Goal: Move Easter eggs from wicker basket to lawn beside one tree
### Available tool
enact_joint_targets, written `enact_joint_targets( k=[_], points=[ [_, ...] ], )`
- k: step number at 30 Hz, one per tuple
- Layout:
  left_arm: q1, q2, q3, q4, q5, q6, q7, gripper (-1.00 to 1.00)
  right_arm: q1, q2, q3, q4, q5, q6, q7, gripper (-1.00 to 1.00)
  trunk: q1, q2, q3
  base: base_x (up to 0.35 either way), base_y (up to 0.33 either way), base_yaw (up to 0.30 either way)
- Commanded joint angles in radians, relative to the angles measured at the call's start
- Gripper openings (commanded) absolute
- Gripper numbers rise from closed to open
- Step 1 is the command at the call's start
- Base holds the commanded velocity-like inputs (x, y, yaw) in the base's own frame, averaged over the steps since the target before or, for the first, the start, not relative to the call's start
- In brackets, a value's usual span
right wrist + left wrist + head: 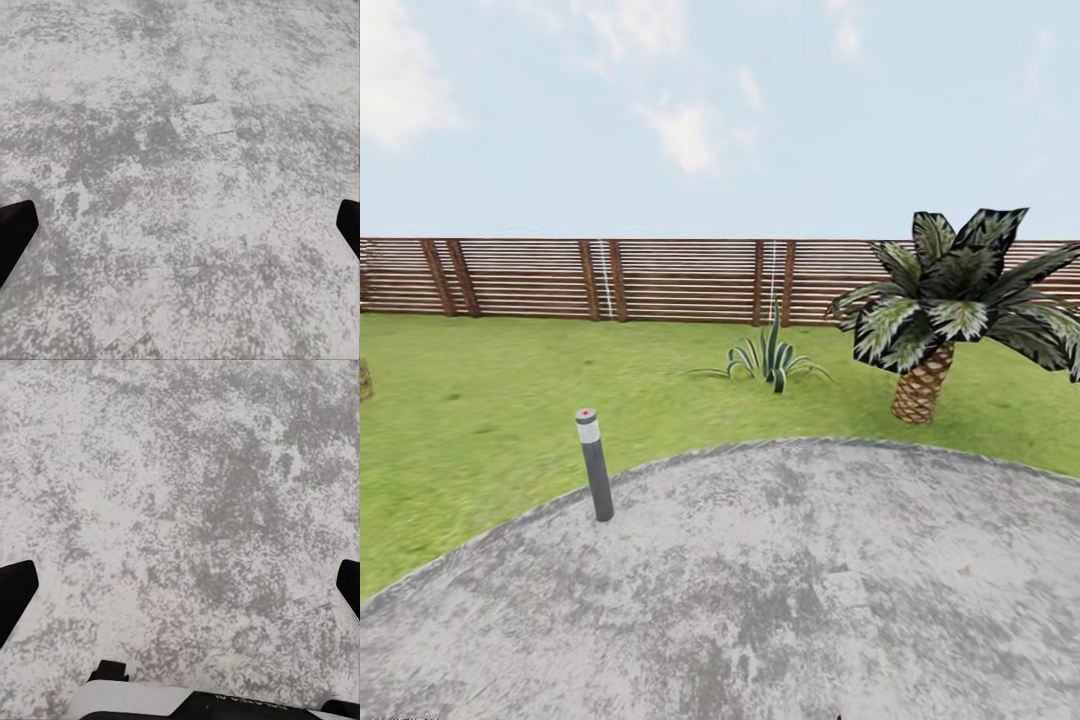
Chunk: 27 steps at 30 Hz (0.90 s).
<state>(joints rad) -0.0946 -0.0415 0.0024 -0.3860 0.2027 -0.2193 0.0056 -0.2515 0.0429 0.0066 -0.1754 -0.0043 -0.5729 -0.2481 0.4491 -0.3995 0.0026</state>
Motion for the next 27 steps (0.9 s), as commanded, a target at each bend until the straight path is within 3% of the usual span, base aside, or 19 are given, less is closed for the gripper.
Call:
enact_joint_targets(
  k=[1, 19, 27],
  points=[
    [0.000, 0.000, 0.000, 0.001, 0.004, -0.003, 0.001, 1.00, 0.000, 0.000, 0.001, 0.000, 0.000, -0.003, -0.003, 1.00, 0.001, -0.001, 0.000, 0.320, -0.148, 0.276],
    [0.000, 0.000, 0.002, 0.001, 0.006, -0.002, 0.001, 1.00, 0.000, 0.000, 0.001, 0.000, 0.000, -0.003, -0.003, 1.00, 0.001, -0.001, 0.000, 0.314, -0.080, 0.276],
    [0.000, 0.000, 0.006, 0.001, 0.007, -0.003, 0.001, 1.00, 0.000, 0.000, 0.001, 0.000, -0.001, -0.004, -0.003, 1.00, 0.001, -0.001, 0.000, 0.050, -0.007, 0.277]
  ],
)
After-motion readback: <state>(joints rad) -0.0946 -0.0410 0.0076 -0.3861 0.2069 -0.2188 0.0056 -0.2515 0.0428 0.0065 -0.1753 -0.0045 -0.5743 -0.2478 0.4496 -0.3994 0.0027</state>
